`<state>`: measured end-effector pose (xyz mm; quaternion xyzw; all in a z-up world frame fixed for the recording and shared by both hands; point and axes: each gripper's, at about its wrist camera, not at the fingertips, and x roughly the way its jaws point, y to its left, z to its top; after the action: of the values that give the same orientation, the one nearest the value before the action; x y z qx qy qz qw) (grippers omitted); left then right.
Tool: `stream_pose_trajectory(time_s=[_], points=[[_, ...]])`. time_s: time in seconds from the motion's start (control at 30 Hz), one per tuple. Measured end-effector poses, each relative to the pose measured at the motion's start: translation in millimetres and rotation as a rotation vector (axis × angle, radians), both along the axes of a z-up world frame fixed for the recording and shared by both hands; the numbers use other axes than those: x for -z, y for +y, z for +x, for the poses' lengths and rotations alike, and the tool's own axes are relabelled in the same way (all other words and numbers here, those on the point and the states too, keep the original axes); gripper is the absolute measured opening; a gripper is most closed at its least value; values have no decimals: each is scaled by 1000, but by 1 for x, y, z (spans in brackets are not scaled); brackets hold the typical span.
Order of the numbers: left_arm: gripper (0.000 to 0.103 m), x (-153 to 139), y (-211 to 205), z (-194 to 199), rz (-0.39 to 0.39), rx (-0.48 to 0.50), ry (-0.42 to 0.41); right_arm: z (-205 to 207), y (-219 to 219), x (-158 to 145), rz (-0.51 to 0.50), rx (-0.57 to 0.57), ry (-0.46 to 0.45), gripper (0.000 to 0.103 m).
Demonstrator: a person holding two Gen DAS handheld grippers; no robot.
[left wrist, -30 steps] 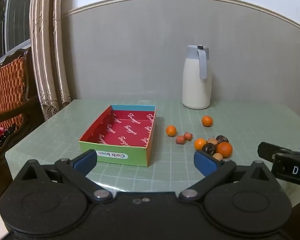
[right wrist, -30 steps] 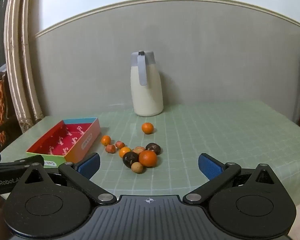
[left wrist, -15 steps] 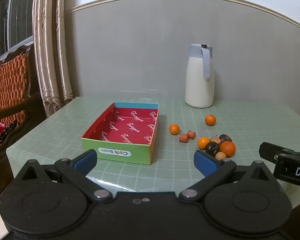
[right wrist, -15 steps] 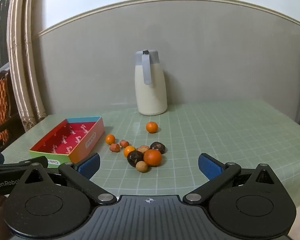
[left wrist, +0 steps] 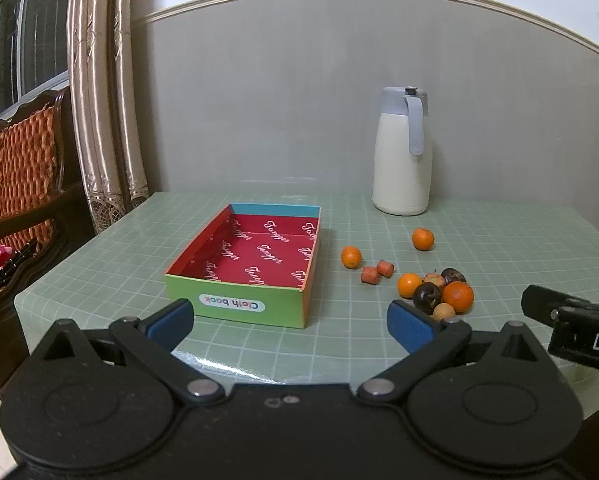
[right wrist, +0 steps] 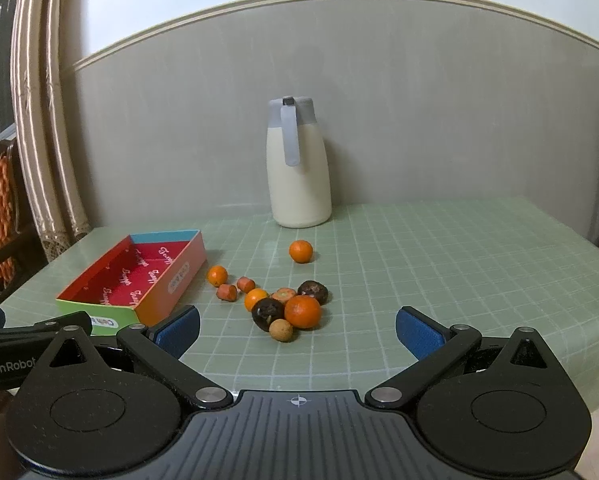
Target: Organize fruits
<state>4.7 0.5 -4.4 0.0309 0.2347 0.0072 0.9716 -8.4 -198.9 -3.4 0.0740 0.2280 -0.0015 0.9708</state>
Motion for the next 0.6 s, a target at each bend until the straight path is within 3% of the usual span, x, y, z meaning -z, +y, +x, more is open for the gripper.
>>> stream_pose_trajectory(time_s=[0.6], points=[[97, 1, 2, 1, -1, -10, -3, -3, 3, 2, 4, -10, 4, 103]])
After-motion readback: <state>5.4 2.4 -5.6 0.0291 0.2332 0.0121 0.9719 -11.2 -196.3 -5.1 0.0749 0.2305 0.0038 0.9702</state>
